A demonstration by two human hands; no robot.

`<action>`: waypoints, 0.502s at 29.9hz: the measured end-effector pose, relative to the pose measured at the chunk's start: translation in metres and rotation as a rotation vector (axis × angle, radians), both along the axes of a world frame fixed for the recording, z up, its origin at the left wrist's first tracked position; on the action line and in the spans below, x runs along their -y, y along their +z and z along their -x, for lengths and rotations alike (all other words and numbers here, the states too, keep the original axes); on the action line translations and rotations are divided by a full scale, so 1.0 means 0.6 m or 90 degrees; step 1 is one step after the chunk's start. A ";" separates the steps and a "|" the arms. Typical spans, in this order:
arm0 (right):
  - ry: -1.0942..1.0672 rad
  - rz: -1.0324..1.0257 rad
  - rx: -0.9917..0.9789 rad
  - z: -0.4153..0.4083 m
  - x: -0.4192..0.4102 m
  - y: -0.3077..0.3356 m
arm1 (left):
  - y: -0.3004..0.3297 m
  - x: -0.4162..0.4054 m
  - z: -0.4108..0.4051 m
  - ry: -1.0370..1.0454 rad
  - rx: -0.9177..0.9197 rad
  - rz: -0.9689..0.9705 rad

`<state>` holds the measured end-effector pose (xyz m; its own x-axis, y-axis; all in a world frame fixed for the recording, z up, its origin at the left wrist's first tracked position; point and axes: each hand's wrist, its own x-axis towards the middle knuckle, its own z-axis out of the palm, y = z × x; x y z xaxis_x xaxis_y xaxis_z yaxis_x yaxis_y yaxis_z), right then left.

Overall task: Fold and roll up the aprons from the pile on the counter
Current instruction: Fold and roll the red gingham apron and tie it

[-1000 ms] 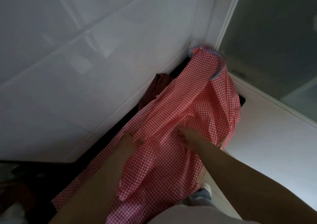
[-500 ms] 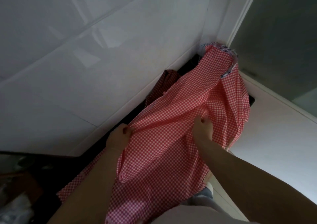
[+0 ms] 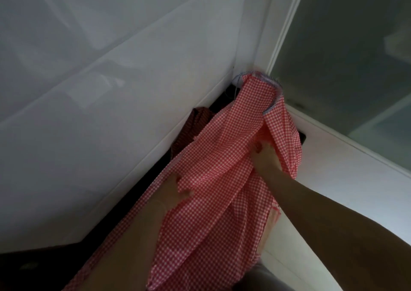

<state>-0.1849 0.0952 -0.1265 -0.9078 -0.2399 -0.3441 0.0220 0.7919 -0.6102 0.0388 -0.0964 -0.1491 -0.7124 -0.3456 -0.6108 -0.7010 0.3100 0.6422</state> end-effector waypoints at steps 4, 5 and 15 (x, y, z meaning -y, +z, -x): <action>0.034 -0.007 -0.143 0.056 0.002 0.028 | 0.017 -0.003 0.099 0.051 -0.006 0.030; 0.035 -0.001 -0.170 0.068 0.001 0.031 | 0.020 -0.004 0.124 0.052 -0.002 0.018; 0.042 0.028 -0.203 0.154 -0.049 0.034 | -0.005 -0.036 0.355 0.005 -0.016 0.075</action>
